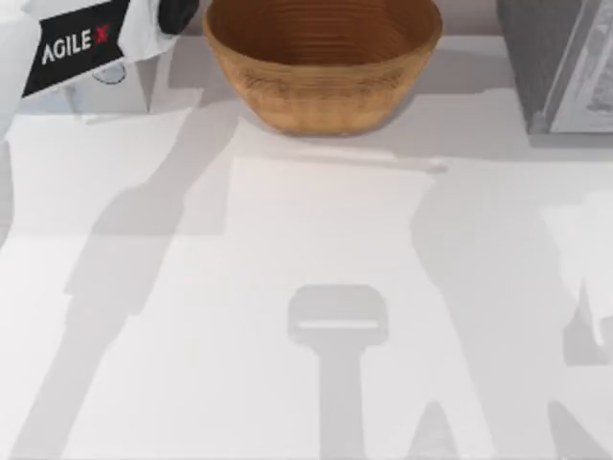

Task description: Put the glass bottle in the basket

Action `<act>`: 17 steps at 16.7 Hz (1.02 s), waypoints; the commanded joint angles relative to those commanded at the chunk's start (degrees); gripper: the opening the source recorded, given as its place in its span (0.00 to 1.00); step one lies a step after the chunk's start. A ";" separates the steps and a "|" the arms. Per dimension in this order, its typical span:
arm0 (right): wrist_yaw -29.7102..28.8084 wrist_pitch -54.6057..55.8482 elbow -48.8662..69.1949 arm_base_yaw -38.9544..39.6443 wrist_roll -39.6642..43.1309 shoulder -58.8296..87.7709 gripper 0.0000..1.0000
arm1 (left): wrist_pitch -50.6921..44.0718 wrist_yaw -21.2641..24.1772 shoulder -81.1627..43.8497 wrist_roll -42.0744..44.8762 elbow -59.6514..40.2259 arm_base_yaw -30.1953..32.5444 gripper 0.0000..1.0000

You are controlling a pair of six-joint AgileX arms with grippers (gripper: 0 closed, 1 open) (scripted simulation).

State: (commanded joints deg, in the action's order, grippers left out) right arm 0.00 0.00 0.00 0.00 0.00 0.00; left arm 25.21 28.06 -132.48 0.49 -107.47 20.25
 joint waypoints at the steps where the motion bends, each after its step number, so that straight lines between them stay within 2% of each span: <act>1: 0.00 0.00 0.00 0.00 0.00 0.00 1.00 | -0.13 -0.36 -1.15 -0.02 -1.21 0.31 0.00; 6: 0.00 0.00 0.00 0.00 0.00 0.00 1.00 | -0.23 -0.69 -2.24 -0.02 -2.30 0.68 0.00; 17: 0.00 0.00 0.00 0.00 0.00 0.00 1.00 | -0.23 -0.69 -2.24 -0.02 -2.30 0.68 0.83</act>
State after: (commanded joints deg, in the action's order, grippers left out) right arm 0.00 0.00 0.00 0.00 0.00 0.00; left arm 24.98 27.38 -134.71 0.48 -109.77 20.93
